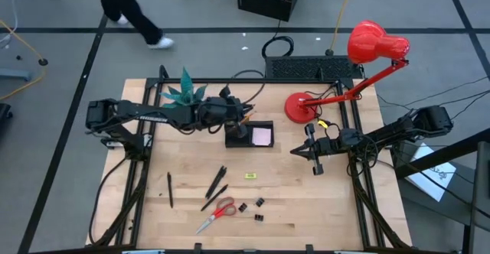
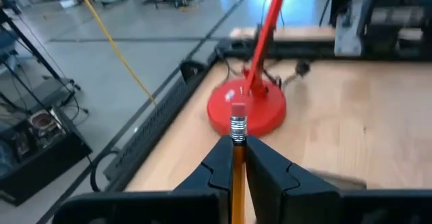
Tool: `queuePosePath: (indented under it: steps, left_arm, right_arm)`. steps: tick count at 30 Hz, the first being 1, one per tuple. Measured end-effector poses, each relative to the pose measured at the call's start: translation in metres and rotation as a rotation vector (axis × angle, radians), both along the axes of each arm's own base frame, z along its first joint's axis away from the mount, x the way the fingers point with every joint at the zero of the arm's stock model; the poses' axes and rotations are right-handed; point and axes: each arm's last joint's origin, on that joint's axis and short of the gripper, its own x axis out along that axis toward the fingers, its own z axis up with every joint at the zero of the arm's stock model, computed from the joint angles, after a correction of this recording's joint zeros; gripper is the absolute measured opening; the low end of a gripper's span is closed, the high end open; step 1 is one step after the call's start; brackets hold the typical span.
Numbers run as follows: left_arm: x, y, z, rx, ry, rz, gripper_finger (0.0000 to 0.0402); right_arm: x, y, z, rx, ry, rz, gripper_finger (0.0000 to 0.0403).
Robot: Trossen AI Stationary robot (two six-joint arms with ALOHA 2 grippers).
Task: Pick and place office supplies into organizer
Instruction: Put the orange pencil into the black desk organizer
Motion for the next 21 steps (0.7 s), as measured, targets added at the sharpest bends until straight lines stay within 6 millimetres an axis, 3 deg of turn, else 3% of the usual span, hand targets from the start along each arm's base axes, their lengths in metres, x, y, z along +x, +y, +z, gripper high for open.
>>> queuePosePath:
  steps: [10,21]
  left_arm:
    - [0.008,0.001,-0.029,-0.039,0.112,0.008,0.0031]
    - [0.01,0.001,-0.04,-0.06,0.155,0.015,0.0031]
  right_arm:
    - [0.0,0.0,0.0,-0.003,0.001,-0.001,0.0004]
    - [0.0,0.0,0.0,-0.003,0.001,-0.001,0.0004]
